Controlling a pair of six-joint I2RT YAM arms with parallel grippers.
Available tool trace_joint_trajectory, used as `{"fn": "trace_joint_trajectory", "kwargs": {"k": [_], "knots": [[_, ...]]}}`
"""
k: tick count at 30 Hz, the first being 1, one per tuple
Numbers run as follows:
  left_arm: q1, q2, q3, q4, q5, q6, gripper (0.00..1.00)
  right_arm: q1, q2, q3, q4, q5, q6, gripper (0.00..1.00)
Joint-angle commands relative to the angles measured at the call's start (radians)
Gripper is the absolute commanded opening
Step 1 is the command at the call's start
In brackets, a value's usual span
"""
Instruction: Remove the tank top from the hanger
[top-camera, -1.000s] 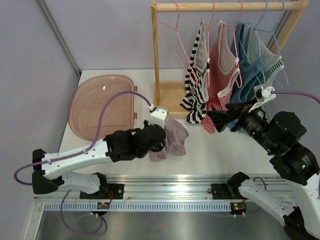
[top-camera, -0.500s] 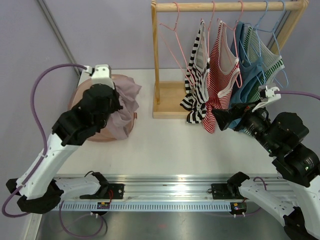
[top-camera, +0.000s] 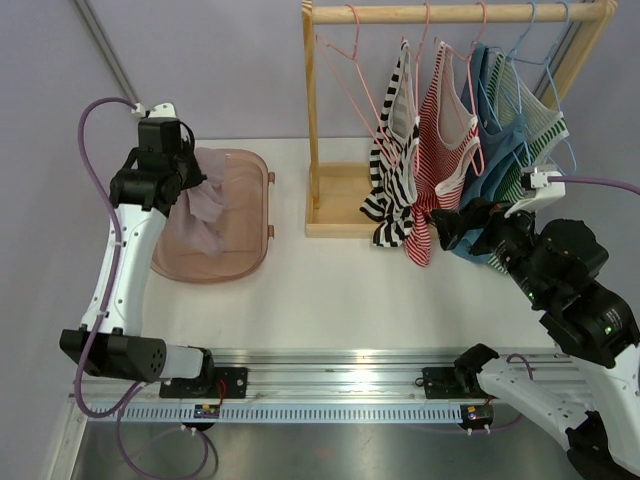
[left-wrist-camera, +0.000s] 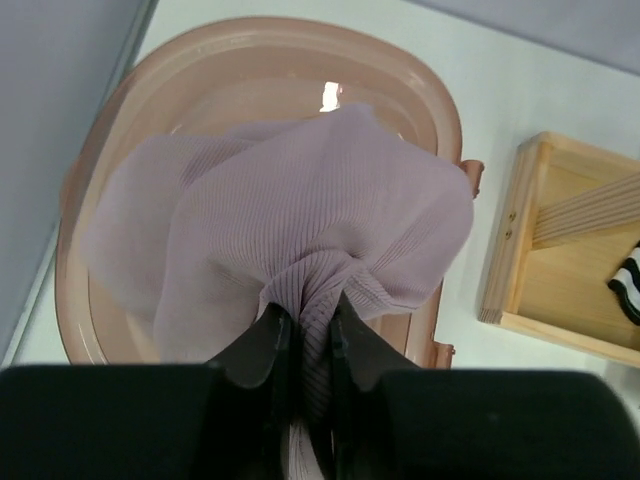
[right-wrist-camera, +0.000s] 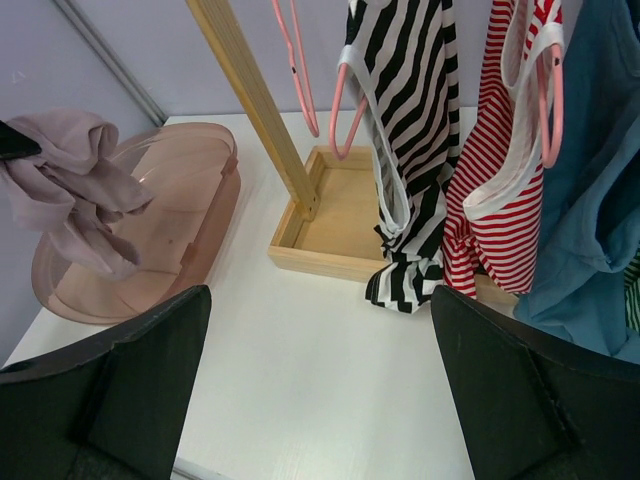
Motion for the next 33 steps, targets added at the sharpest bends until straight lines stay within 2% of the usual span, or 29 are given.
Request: {"fn": "trace_joint_trajectory", "kwargs": {"k": [1, 4, 5, 7, 8, 13, 16, 19, 21, 27, 31, 33], "knots": [[0.056, 0.019, 0.021, 0.096, 0.160, 0.025, 0.23, 0.008, -0.015, 0.013, 0.028, 0.057, 0.007, 0.99], [0.089, 0.056, 0.016, 0.102, 0.221, 0.025, 0.43, 0.008, 0.003, 0.018, 0.018, 0.070, 0.010, 1.00], [0.093, 0.059, 0.015, 0.101, 0.237, 0.025, 0.58, 0.009, 0.008, 0.019, 0.020, 0.068, 0.007, 1.00], [0.093, 0.046, -0.002, 0.107, 0.248, 0.022, 0.79, 0.008, 0.026, 0.027, 0.026, 0.067, 0.001, 1.00], [0.093, 0.035, -0.011, 0.111, 0.248, 0.022, 0.97, 0.008, 0.034, 0.033, 0.025, 0.070, -0.002, 1.00], [0.093, -0.051, -0.068, 0.131, 0.326, 0.042, 0.99, 0.008, 0.120, 0.105, 0.031, 0.088, -0.024, 1.00], [0.090, -0.108, -0.140, 0.145, 0.424, 0.041, 0.99, 0.008, 0.189, 0.150, 0.029, 0.114, -0.042, 0.99], [0.075, -0.207, -0.237, 0.151, 0.432, 0.044, 0.99, 0.008, 0.267, 0.209, 0.028, 0.145, -0.057, 0.99], [0.067, -0.290, -0.310, 0.157, 0.418, 0.045, 0.99, 0.008, 0.348, 0.295, 0.005, 0.194, -0.076, 0.91], [0.051, -0.480, -0.516, 0.194, 0.426, 0.051, 0.99, 0.006, 0.526, 0.467, -0.032, 0.243, -0.110, 0.81], [0.044, -0.571, -0.678, 0.254, 0.436, 0.068, 0.99, 0.003, 0.659, 0.593, -0.038, 0.261, -0.148, 0.73], [0.044, -0.585, -0.694, 0.260, 0.406, 0.068, 0.99, -0.003, 0.700, 0.654, -0.031, 0.275, -0.168, 0.70]]}}
